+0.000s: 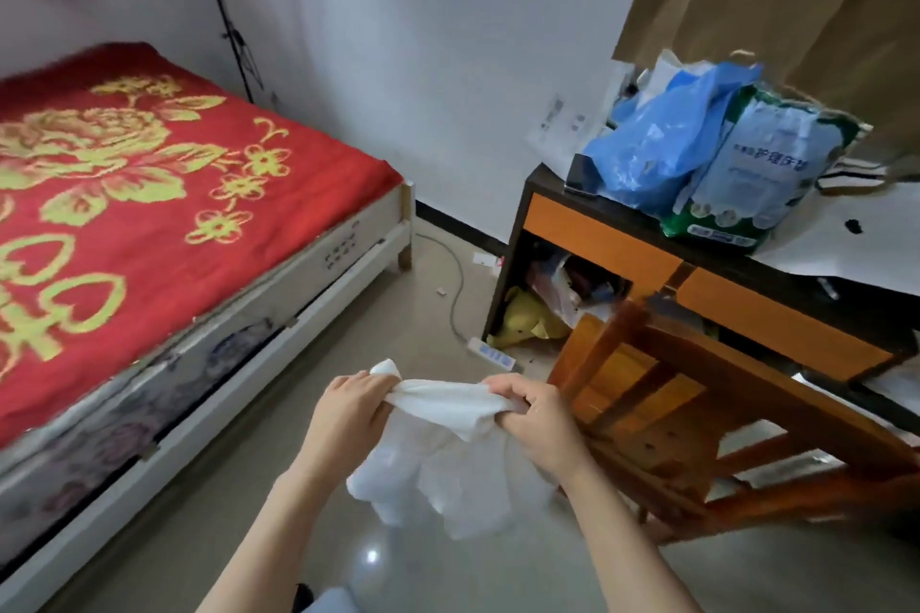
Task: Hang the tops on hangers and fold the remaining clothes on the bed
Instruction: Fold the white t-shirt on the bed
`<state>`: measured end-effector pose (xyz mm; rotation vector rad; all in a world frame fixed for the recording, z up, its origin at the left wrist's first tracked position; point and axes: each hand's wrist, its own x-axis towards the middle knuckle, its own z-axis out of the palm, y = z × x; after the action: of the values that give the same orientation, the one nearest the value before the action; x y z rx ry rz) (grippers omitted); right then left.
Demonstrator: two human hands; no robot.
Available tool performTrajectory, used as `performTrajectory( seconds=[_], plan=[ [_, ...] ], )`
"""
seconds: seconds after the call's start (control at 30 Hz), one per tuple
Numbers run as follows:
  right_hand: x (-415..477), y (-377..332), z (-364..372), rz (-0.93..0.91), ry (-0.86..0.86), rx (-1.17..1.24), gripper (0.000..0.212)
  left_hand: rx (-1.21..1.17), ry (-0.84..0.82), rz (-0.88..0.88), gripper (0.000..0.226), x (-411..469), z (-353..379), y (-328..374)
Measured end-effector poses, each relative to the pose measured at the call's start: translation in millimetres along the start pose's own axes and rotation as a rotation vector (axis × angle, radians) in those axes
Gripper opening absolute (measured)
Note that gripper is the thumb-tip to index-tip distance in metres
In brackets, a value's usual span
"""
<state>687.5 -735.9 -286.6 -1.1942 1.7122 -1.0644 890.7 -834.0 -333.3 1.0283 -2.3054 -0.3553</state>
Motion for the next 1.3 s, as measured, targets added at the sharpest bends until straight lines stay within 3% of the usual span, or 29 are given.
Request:
performTrajectory(
  seconds=[0.17,0.23,0.47,0.73,0.97,1.13,1.3],
  plan=[
    [46.9,-43.9,85.1,-0.011,-0.146,0.006,0.040,0.070,0.104,-0.090,0.025,-17.5,-61.8,-79.2],
    [67.2,-67.7,128.5,-0.029,-0.215,0.008,0.035,0.113,0.129,-0.144,0.016,-22.8,-96.3,-115.9],
    [130.2,-146.4,242.7,-0.177,-0.355,-0.023,0.020,0.184,0.206,-0.280,0.026,-23.2,-192.6,-215.4],
    [181.6,-183.7,309.5,-0.232,-0.475,-0.081,0.033,0.232,0.267,-0.370,0.023,-23.2,-233.2,-276.5],
    [261.3,-211.1,366.5,-0.299,-0.576,-0.098,0.027,0.361,0.291,-0.369,0.032,-3.7,-265.2,-334.0],
    [333.3,-261.2,427.6,-0.474,-0.661,-0.072,0.020,0.471,0.384,-0.428,0.042,23.5,-315.8,-377.3],
    [395.4,-319.0,490.8,-0.829,-0.723,-0.088,0.014,0.668,0.399,-0.547,0.047,39.8,-374.1,-415.5]
  ],
)
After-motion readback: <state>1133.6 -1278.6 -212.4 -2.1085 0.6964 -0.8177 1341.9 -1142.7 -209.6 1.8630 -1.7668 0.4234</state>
